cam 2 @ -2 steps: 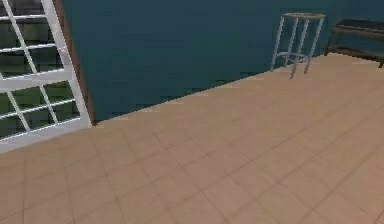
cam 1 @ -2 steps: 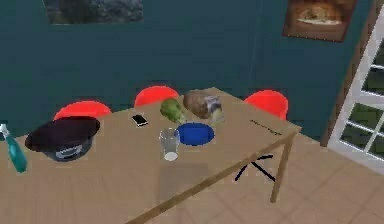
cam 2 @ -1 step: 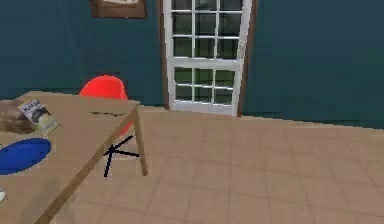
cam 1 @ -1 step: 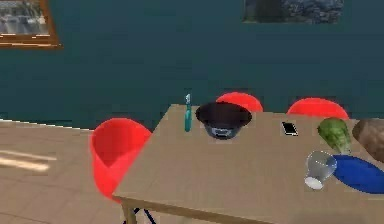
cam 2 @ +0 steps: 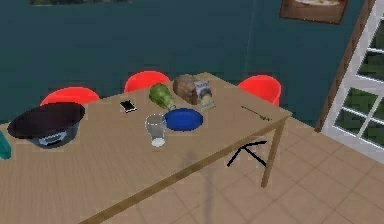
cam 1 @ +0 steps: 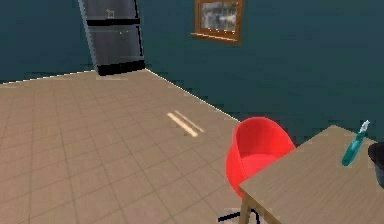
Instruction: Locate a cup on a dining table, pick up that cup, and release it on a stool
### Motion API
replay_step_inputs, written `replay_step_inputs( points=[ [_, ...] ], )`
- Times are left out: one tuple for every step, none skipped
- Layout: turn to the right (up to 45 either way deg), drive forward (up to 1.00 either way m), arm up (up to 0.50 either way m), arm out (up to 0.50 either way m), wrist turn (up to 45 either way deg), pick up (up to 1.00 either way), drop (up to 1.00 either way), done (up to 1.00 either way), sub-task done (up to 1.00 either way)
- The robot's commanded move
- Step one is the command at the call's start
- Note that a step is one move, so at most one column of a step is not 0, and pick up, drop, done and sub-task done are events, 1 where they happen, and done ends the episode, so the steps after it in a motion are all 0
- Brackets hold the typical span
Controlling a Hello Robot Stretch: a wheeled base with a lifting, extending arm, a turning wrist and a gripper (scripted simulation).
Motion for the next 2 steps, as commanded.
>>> replay_step_inputs(
  points=[
    [0.0,0.0,0.5,0.0,0.0,0.0,0.0,0.0,0.0],
    [0.0,0.0,0.38,0.0,0.0,0.0,0.0,0.0,0.0]
  ],
)
